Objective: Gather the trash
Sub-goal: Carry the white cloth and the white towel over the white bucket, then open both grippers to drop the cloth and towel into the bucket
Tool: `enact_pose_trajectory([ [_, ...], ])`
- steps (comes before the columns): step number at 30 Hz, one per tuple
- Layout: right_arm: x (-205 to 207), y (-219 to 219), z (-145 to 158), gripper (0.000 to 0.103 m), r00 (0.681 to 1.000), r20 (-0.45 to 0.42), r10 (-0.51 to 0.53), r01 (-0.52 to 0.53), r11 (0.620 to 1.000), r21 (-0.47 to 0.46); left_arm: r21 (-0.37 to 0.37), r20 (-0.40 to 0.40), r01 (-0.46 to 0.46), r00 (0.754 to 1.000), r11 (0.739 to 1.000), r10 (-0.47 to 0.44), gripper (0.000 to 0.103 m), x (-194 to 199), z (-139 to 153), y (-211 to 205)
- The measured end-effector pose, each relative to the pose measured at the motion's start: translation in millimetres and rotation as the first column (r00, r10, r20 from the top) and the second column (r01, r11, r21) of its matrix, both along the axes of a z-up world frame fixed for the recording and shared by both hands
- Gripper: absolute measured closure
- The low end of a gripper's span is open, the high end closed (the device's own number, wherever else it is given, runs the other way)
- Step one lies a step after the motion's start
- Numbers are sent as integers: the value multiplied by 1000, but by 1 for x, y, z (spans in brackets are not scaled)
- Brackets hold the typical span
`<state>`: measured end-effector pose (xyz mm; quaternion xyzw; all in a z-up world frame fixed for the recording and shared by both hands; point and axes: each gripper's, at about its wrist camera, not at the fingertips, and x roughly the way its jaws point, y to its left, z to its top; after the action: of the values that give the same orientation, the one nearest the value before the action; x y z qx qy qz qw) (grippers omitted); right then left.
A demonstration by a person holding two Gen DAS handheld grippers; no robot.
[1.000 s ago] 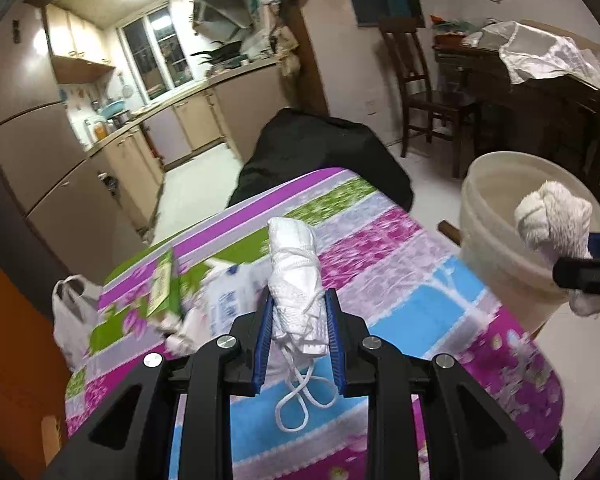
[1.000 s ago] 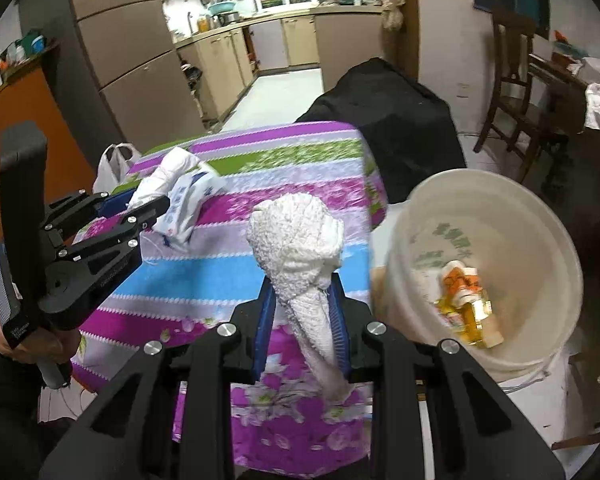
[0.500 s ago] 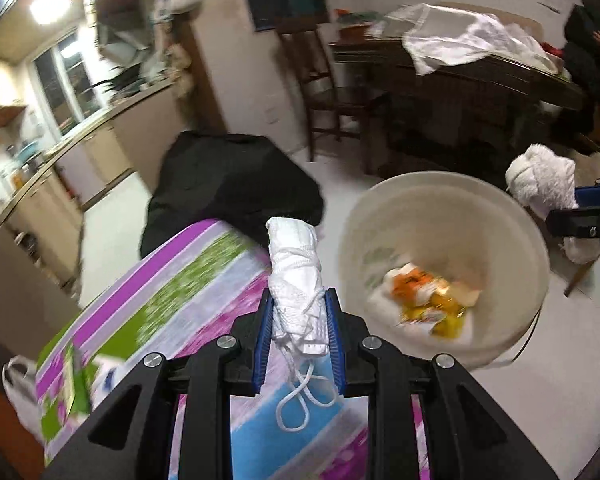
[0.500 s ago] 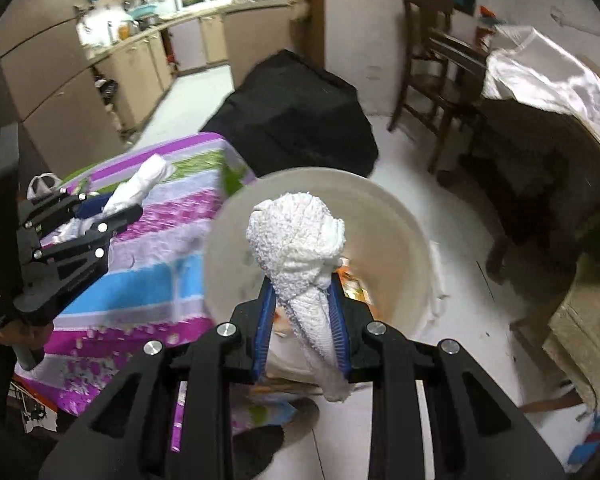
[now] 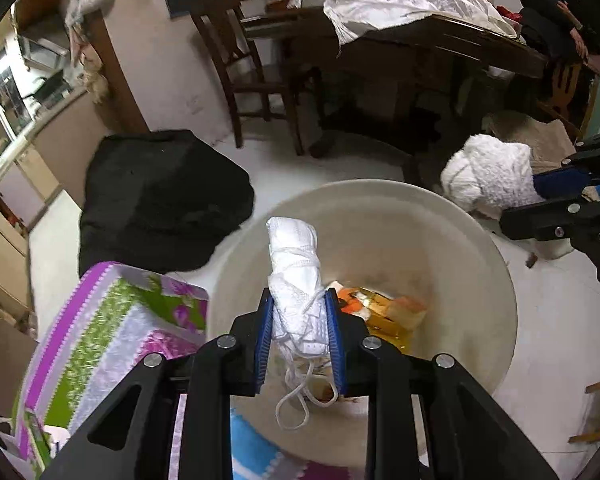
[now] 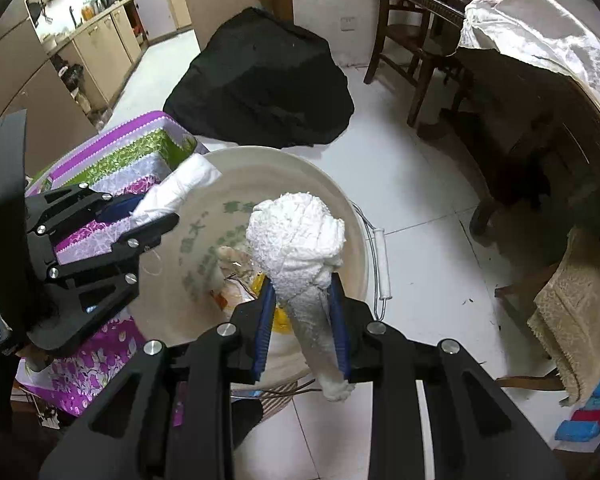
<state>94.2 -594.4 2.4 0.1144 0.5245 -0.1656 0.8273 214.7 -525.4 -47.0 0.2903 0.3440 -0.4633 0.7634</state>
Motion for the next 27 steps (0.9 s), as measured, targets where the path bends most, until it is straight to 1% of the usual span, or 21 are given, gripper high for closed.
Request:
enact_pose_trajectory([
  [4,8,0,-1,78,1000,-25,15,-15,1000,-2,14,-32,6,999,1000,-5,77,4,-7,-6],
  [13,28,1,-14,77,994,-94,59,-59,998,-1,81,-27,35,999,996,-33,77,8,-22,-7],
  [16,32,-1,-19,77,992,-110,64,-64,998,6,100,-43,39,998,994,-35,77,12,-28,-7],
  [18,35,-3,-25,77,990,-128,64,-63,998,12,111,-61,49,997,993,-42,77,15,-33,-9],
  [23,40,-7,-41,76,985,-163,55,-49,998,42,132,-74,52,996,990,-43,76,23,-43,-9],
  [27,42,-10,-50,76,985,-167,42,-30,997,74,130,-98,37,995,991,-25,76,34,-49,-8],
])
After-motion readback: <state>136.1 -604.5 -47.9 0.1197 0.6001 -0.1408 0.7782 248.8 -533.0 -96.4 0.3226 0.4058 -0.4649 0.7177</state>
